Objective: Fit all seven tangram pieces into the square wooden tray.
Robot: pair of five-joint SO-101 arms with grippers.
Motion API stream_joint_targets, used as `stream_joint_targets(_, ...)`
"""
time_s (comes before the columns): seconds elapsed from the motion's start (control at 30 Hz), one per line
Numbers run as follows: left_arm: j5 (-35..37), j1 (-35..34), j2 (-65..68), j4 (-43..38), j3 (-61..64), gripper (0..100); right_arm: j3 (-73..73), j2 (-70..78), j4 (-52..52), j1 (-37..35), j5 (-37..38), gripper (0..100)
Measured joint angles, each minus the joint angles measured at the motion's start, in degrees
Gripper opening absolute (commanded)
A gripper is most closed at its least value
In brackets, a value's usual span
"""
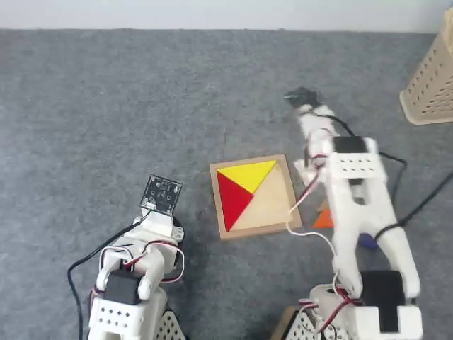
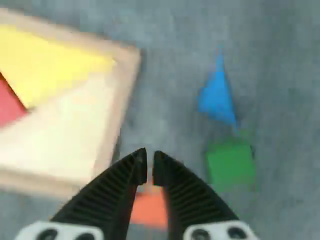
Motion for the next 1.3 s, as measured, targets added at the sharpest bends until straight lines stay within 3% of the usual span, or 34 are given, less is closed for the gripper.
stream_joint_targets(0.13,0.00,0.00,0.00,0.00,0.00,1,2.73,-0.09,9.85,1.67,2.20,12.8)
stream_joint_targets(0.3,0.00,0.00,0.00,0.00,0.00,1,8.62,-0.18,13.71,1.58,18.90,16.2)
stream_joint_targets(0.4,0.00,0.00,0.00,0.00,0.00,1,10.20,-0.18,13.01,1.67,23.38,23.6)
stream_joint_targets(0.63,0.00,0.00,0.00,0.00,0.00,1,10.20,0.79,8.79,3.96,26.02,24.3)
stream_joint_targets(1.07,0.00,0.00,0.00,0.00,0.00,1,0.00,18.55,3.87,5.45,26.55,21.8)
stream_joint_targets(1.3,0.00,0.00,0.00,0.00,0.00,1,-7.12,23.74,3.87,5.45,20.22,13.9)
